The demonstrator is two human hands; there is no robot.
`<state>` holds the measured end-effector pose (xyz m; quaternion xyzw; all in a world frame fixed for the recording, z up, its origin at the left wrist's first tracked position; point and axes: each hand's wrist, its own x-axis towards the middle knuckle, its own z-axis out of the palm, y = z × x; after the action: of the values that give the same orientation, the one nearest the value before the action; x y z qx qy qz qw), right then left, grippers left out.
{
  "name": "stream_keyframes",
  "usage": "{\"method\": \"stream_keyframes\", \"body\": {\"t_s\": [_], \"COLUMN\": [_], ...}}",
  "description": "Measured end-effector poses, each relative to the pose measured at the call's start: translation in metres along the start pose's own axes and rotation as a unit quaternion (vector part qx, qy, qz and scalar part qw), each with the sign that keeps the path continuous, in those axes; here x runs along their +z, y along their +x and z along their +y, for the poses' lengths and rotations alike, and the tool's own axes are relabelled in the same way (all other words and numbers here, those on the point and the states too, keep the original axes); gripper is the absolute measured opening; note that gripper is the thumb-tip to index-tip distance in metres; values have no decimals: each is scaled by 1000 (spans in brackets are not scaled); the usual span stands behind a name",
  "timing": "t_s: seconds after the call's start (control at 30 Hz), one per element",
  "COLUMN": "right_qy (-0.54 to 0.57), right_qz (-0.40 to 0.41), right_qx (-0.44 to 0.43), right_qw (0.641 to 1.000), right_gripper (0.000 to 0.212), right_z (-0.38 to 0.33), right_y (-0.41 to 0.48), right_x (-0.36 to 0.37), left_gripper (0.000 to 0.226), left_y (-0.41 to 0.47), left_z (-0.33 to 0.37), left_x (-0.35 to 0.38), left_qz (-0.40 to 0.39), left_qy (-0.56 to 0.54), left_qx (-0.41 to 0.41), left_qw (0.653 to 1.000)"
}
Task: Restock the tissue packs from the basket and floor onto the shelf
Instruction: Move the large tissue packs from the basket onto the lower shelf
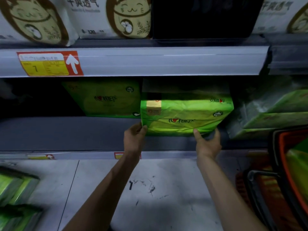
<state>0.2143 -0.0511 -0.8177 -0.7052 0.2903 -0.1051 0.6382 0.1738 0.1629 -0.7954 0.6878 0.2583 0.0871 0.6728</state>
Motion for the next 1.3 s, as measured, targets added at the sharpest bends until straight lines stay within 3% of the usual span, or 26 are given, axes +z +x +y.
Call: {"method": "stream_keyframes", "body": {"t_s": [0.1,0.2,0.3,0.37,0.43,0.53,0.7,1.3], "right_qy": [162,207,237,233,238,278,328,317], "right_qz": [-62,-76,-48,-33,-42,-71,-105,-134], "right_qx": [51,69,101,127,146,175,206,230], "right_qw": [984,973,965,964,959,942,916,910], "right_gripper": [84,94,98,81,60,60,65,66], "right_z": [-1,-3,-5,-6,-5,-6,-13,-23], "right_y": [-7,-11,-15,-14,-13,-7,-4,28], "right_x": [8,17,27,33,36,35,31,57], "left_gripper": [34,47,30,24,33,46,60,75], "left_y": [-7,-10,-11,-12,-14,-13,-5,29], "left_z": [-9,-14,-13,-15,-15,-16,-11,-5], "left_x": [6,17,29,33,36,41,49,68], "left_qz": [9,11,40,41,29,19,11,17], "left_qy": [-54,-134,-206,-263,-325,-374,-378,-360], "left_qx": [-97,-144,-156,-170,-187,-206,-198,-196], "left_qw": [994,980,965,949,927,904,904,912]}}
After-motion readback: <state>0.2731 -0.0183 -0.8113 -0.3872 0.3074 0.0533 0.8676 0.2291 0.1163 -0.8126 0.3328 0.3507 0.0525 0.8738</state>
